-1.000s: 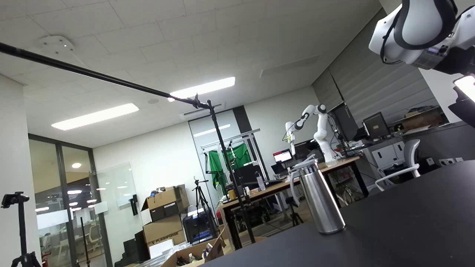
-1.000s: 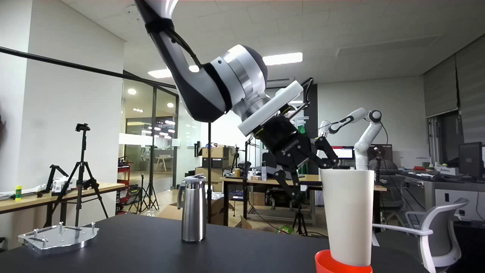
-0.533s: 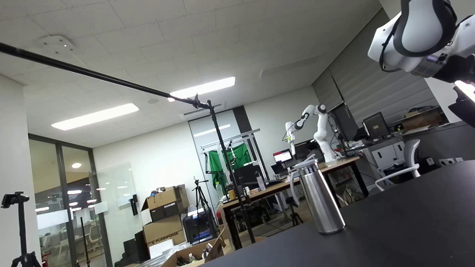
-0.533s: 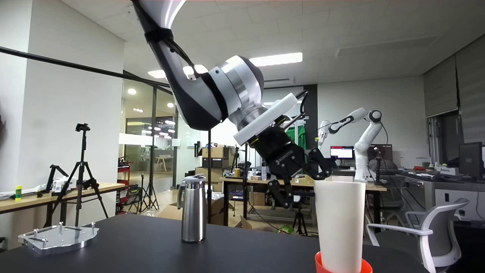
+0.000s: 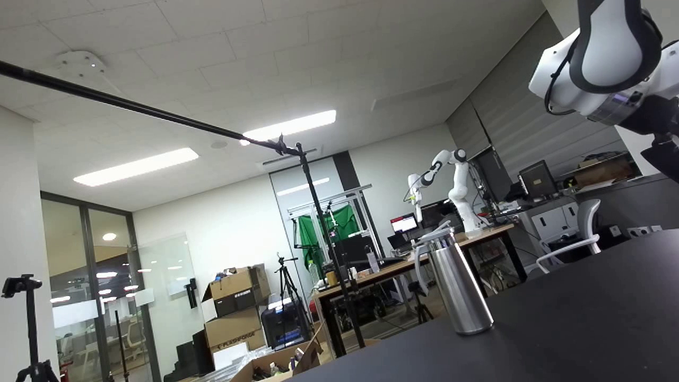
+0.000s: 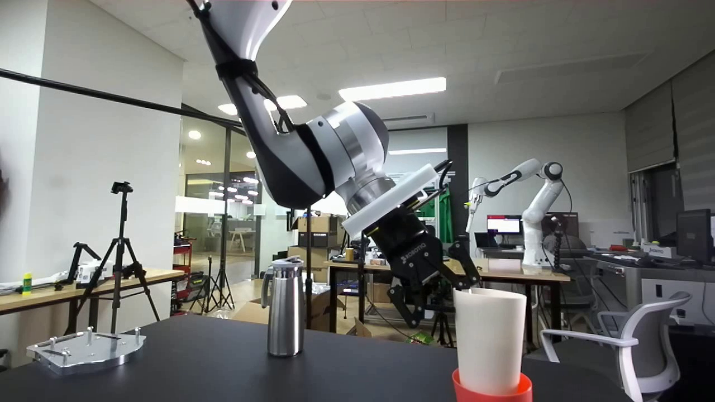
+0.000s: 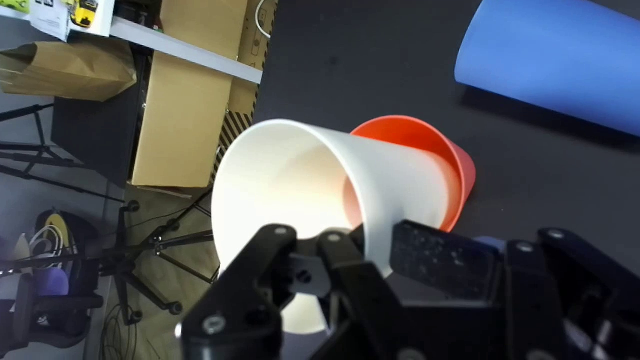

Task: Put the white and the blue cup in the orange cup

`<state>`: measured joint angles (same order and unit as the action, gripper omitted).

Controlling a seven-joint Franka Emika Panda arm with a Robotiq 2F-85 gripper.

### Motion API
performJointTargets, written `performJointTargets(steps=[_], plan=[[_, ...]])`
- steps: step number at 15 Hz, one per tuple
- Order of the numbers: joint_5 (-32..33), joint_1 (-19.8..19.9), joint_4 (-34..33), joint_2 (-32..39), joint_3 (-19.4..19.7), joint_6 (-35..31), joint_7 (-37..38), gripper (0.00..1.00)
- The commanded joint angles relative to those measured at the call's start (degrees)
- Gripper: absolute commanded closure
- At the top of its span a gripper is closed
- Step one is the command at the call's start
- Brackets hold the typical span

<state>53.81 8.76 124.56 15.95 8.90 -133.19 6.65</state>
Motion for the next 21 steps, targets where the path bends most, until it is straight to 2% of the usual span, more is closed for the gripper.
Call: performJointTargets(steps=[1,12,21], plan=[[0.45,0.25,-0.29,1.4,0.7,-2.56,0.84,1.0],[4.84,0.64,-0.72,4.07,3.76,-6.64,2.37,1.0],[6.83,0.92,-1.01,6.94,4.45,-7.17,3.59,1.0]])
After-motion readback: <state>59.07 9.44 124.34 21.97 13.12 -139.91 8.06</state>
